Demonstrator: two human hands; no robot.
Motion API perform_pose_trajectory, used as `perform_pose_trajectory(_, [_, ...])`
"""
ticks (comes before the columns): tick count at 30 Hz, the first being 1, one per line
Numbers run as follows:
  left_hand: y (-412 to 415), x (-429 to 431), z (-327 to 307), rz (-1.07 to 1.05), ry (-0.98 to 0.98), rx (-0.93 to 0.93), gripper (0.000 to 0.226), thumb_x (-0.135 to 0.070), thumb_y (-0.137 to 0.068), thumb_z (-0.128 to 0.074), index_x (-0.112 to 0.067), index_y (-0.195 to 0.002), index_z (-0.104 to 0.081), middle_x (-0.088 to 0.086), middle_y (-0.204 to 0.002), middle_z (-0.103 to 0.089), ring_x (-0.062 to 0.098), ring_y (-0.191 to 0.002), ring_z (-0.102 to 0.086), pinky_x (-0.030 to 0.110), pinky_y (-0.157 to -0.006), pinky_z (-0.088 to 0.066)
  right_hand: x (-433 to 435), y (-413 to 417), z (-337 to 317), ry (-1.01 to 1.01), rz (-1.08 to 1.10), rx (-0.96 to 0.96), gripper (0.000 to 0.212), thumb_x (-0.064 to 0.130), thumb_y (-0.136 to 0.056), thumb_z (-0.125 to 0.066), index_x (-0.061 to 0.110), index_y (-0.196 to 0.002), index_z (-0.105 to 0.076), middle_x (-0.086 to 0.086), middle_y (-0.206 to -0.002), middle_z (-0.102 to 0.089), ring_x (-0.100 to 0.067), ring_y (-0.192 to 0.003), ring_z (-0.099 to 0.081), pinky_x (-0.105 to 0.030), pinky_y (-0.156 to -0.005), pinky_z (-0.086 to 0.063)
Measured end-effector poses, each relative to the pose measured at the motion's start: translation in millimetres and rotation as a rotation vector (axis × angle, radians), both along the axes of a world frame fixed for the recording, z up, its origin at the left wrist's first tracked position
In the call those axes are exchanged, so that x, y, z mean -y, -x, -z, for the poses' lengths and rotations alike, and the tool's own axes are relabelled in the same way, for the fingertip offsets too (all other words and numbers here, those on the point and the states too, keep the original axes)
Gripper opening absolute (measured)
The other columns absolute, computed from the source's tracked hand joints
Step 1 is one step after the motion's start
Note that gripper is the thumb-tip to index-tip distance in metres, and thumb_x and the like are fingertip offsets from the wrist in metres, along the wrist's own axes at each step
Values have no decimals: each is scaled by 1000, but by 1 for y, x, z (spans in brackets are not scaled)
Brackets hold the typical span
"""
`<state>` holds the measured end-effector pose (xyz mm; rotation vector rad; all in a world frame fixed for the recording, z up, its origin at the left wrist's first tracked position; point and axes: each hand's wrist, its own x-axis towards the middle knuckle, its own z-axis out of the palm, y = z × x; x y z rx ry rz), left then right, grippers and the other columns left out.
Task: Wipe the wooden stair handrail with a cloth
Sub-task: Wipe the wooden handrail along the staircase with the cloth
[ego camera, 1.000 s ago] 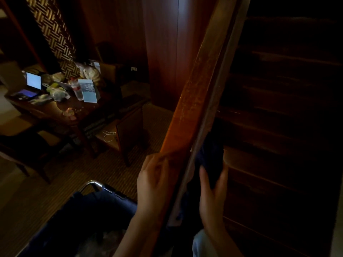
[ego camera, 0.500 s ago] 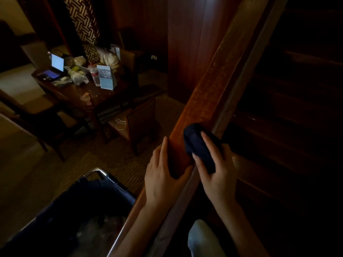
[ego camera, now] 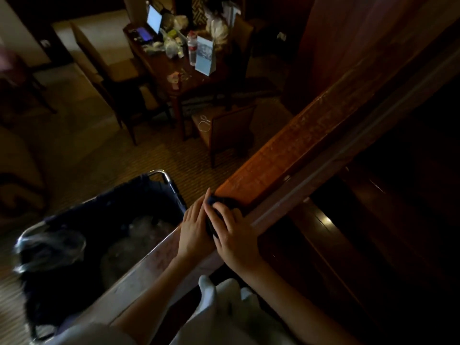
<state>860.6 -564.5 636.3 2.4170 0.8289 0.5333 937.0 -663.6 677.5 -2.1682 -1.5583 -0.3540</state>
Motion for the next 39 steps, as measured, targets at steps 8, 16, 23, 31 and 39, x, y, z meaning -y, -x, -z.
perform_pose_trajectory(8, [-1,-5,9,7,32,-18,106,-67,-72,-67,-20,-154,-20,0,-147,-36,17,-129,-36,37,-105,-32,-4,-74,-44,-6,248,29,47,10,-78,-72,12,-124,-66,-7,-120,-63,-26,-96,-57,-31,-68,-54])
perform_pose_trajectory(16, [-1,-4,9,30,8,45,95,-70,-81,-55,-18,-153,-21,4,-150,-39,17,-132,-39,37,-109,-32,-23,-41,-27,64,64,228,32,14,-90,-55,17,-117,-72,1,-127,-66,-21,-115,-61,-42,-104,-43])
perform_pose_trajectory(23, [-2,-4,12,8,-11,54,96,-69,-80,-57,-25,-155,-16,-2,-147,-36,3,-129,-30,37,-103,-32,12,-67,-37,-4,307,98,53,-1,-85,-35,7,-130,-62,-11,-141,-55,-29,-123,-54,-51,-117,-27])
perform_pose_trajectory(31, [-2,-2,15,-25,2,36,99,-70,-78,-60,-28,-155,-16,0,-148,-38,15,-129,-37,37,-101,-33,-23,-81,-55,1,221,16,49,-1,-86,-33,3,-122,-67,-14,-135,-59,-32,-119,-60,-46,-110,-39])
perform_pose_trajectory(39, [-12,1,7,-70,34,90,70,-66,-94,-31,-26,-151,-27,0,-141,-44,-2,-122,-32,35,-104,-35,-3,-49,-34,50,103,65,37,-1,-87,-55,6,-120,-69,-11,-135,-60,-28,-117,-63,-41,-100,-51])
